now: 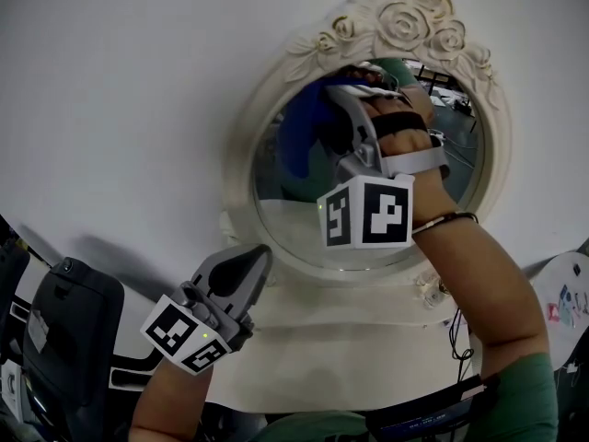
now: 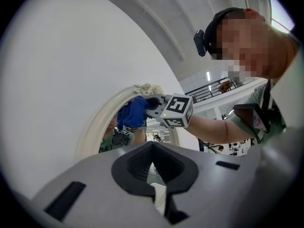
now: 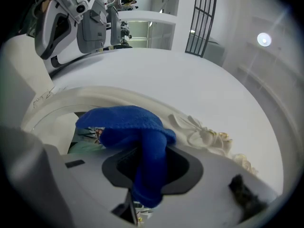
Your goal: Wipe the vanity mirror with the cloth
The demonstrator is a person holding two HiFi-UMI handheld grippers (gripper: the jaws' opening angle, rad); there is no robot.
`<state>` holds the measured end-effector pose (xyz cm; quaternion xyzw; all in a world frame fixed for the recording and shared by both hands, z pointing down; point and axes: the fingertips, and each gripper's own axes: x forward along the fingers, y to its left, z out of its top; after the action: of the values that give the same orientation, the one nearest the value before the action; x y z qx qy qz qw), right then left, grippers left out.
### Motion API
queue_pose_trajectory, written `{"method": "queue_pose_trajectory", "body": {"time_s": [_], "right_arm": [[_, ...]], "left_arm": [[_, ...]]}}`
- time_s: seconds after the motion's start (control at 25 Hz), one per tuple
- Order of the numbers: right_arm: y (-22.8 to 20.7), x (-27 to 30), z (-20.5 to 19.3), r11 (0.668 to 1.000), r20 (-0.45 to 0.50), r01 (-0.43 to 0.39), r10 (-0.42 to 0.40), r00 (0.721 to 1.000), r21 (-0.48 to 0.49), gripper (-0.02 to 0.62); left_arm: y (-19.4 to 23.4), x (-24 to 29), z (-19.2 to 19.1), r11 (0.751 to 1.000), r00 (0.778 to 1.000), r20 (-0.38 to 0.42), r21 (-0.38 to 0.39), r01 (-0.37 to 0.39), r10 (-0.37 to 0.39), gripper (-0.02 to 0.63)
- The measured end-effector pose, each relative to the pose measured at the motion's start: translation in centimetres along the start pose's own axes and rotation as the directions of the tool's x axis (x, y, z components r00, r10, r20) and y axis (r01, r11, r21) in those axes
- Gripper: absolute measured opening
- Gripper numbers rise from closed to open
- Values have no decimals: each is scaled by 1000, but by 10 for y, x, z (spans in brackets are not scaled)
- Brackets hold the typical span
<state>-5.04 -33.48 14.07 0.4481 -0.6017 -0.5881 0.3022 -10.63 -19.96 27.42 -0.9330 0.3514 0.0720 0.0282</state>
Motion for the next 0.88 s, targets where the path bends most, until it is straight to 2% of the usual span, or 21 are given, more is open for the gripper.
{"method": "queue_pose_trajectory", "body": {"time_s": [0.32, 0.6, 0.72, 0.88], "right_arm": [[-18, -36, -82, 1000, -124, 31, -31, 992, -6, 110], [-33, -74, -166, 999, -291, 46, -51, 955, -22, 110], [-36, -84, -186, 998, -342, 59, -65, 938, -27, 110], [-36, -88, -193, 997, -367, 62, -73, 927, -42, 109]], "left_arm": [[-14, 13, -3, 999, 999, -9, 0, 34, -34, -3], [-26, 23, -2, 998, 998, -1, 1, 65, -65, -3], [-30, 26, -3, 997, 997, -1, 1, 77, -77, -3], [-35, 24, -1, 996, 996, 1, 5, 84, -84, -3]]}}
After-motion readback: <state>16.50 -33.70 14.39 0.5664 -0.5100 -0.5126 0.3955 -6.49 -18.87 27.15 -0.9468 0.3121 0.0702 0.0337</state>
